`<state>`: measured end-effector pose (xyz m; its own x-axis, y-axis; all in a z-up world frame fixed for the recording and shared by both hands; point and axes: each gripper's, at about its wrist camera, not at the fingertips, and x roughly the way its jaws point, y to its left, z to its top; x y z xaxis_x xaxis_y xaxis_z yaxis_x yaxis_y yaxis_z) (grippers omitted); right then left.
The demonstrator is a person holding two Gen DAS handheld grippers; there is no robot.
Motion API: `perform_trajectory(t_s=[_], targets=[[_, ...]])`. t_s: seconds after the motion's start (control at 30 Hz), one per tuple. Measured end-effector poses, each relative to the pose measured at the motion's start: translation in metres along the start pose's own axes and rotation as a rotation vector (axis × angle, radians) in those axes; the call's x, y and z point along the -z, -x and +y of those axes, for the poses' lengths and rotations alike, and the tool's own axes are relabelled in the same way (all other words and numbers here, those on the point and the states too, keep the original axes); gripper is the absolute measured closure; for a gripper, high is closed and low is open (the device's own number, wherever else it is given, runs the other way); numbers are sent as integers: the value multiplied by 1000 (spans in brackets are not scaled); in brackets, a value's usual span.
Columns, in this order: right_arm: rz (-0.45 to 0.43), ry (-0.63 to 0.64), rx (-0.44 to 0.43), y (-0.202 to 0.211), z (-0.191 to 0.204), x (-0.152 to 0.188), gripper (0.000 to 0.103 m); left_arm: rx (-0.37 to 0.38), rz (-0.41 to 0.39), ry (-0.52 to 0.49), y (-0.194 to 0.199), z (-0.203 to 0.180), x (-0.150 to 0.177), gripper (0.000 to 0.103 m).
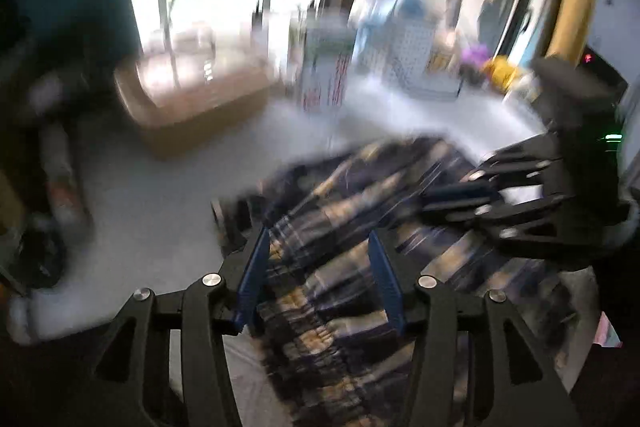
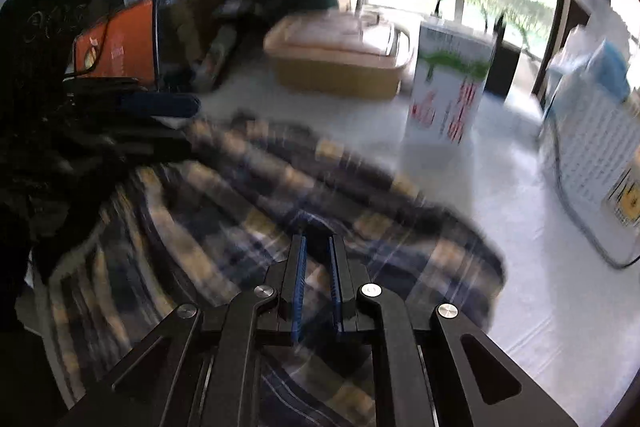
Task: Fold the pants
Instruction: 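Pull the folded pants edge with the left gripper to align the fold, then open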
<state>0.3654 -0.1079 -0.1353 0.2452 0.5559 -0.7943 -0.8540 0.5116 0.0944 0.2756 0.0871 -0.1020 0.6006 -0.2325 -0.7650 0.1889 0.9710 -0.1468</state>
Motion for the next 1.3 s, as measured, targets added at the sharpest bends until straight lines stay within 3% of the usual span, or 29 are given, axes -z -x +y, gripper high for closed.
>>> perform_trajectory(t_s=[0.1,0.17,0.3,0.47,0.53,0.63,0.73,0.8,0.87,0.97,1.17,1.3], targets=[[3,21,10,-2,1,14,92,-31,-21,33,-6,8,4,51],[4,42,26,4,1,24,90,-118,-14,47,-7,14,4,50],[-2,37,30,26,-8,50,90,-83,14,126,-4,33,16,49],[35,19,88,57,-15,69,89,-149,-65,99,30,15,13,50],[4,12,82,73,-13,69,89,-127,-143,82,56,2,11,50],[-67,14,28,89,2,59,89,8,-216,22,86,-31,18,50],[-101,66,-58,85,28,46,84,72,-146,-23,74,-55,30,50],[-81,101,-84,72,44,42,57,59,-35,-15,44,-61,43,50],[-44,117,-122,57,56,45,47,41,35,11,22,-56,53,50],[49,147,-124,35,65,59,47,50,13,18,23,-51,65,52],[48,121,-83,61,49,94,46,51,16,27,47,-38,71,53],[62,23,-80,86,25,115,46,-73,6,86,69,-3,73,53]])
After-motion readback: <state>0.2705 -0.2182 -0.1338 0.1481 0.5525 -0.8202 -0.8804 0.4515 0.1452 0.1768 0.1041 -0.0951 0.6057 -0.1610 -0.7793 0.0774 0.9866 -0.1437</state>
